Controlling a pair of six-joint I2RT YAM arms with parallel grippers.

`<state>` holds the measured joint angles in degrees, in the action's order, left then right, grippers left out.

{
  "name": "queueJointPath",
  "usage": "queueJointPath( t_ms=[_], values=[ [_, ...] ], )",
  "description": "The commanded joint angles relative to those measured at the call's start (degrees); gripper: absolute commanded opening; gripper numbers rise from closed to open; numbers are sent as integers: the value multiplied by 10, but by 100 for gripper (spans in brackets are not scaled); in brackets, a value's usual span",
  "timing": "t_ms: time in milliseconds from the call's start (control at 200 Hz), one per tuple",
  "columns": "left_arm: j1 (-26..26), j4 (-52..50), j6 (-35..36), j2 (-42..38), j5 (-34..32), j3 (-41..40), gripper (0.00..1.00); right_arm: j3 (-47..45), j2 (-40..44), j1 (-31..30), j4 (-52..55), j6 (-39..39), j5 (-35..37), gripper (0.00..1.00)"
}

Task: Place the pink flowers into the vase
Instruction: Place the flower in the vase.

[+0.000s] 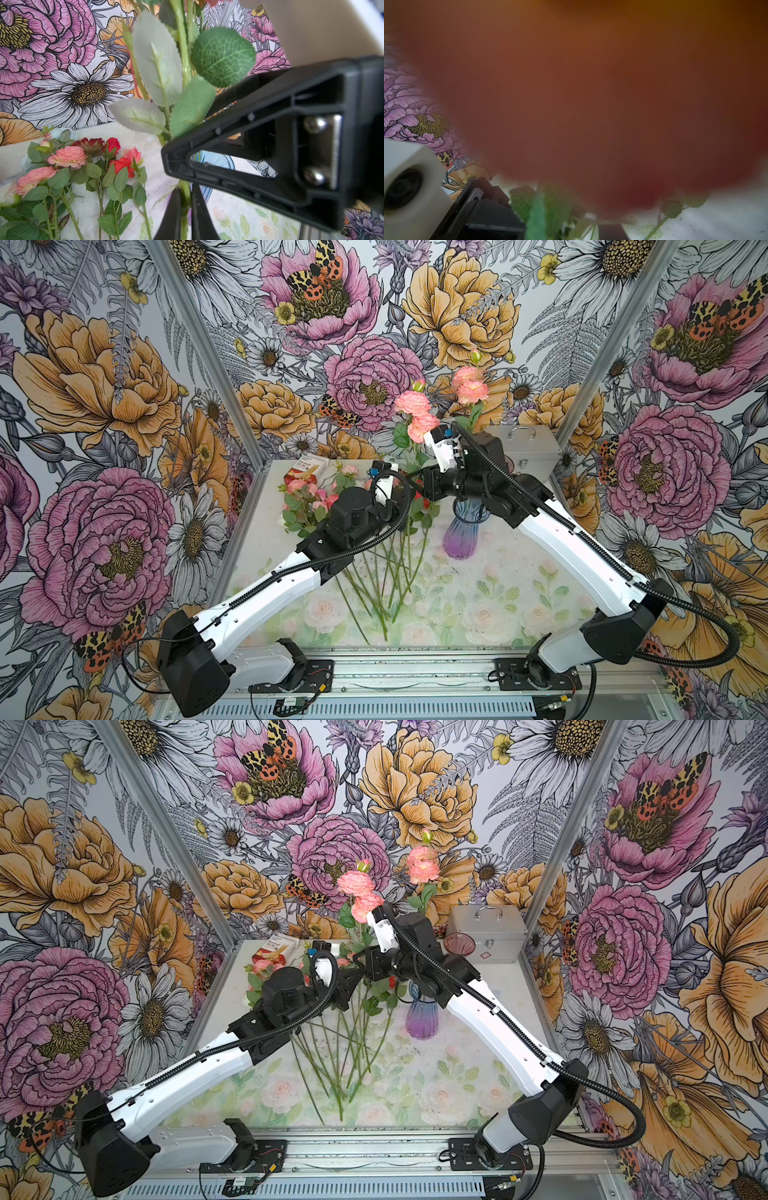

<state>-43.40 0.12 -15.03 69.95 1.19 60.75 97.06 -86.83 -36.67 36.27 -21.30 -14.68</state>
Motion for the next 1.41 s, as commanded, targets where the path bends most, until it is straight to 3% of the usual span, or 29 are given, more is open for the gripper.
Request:
queueJointPath(
  t_ms=[0,335,515,675,700,750,825,1121,1401],
  values=[
    [-3,28,-15,-4,18,19,0,-9,9,-8,-27,-1,18,25],
    [-9,51,-36,9,35,29,0,-26,19,-14,-53,-3,13,18],
    [-9,47,-35,2,29,20,2,-33,28,-14,-60,4,27,6],
    [-7,31,-31,-9,27,11,36,-36,41,-14,-68,21,56,0],
    [-7,30,-31,-12,27,8,44,-36,43,-14,-68,27,60,0],
    [-6,26,-32,-19,25,1,74,-33,45,-14,-68,35,70,0],
    [-4,22,-35,-33,20,-12,98,-30,46,-12,-68,49,89,0],
    [4,-33,-27,-92,42,-56,98,-32,75,32,-103,97,177,0],
    [17,-39,-29,-98,54,-68,98,-35,126,82,-167,141,190,0]
  ],
)
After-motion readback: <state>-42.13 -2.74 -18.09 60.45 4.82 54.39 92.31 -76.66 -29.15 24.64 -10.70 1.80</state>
